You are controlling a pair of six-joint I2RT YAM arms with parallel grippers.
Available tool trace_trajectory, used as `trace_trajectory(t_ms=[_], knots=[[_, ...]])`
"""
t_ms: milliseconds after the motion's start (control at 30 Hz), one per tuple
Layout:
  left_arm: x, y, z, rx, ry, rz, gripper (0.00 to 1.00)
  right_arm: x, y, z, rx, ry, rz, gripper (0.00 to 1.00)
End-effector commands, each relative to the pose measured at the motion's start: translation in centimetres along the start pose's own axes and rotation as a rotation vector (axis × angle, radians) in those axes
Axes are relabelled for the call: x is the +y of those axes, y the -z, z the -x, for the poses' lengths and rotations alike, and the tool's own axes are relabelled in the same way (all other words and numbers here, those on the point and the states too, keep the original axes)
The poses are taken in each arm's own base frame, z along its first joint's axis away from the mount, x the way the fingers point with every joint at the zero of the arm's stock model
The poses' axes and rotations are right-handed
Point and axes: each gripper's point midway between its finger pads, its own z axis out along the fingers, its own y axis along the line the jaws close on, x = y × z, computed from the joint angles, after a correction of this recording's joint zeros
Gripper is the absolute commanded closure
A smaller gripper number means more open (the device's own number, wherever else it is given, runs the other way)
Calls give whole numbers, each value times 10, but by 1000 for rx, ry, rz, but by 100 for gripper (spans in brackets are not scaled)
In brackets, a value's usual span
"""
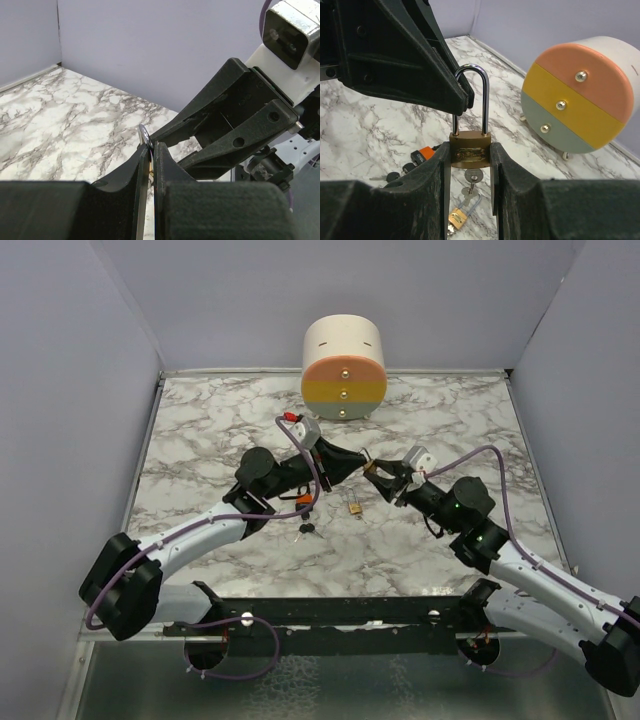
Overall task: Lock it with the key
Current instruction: Lock the lock.
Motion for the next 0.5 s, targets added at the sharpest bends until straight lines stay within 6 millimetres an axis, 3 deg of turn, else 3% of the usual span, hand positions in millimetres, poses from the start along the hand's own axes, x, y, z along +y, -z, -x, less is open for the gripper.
trace_trajectory(t_ms=[0,467], knots=[[14,16,-100,296,136,94,100,-9,10,147,-441,105,-13,99],[22,14,-140,368,166,181,100,-10,8,155,-458,134,-21,99]])
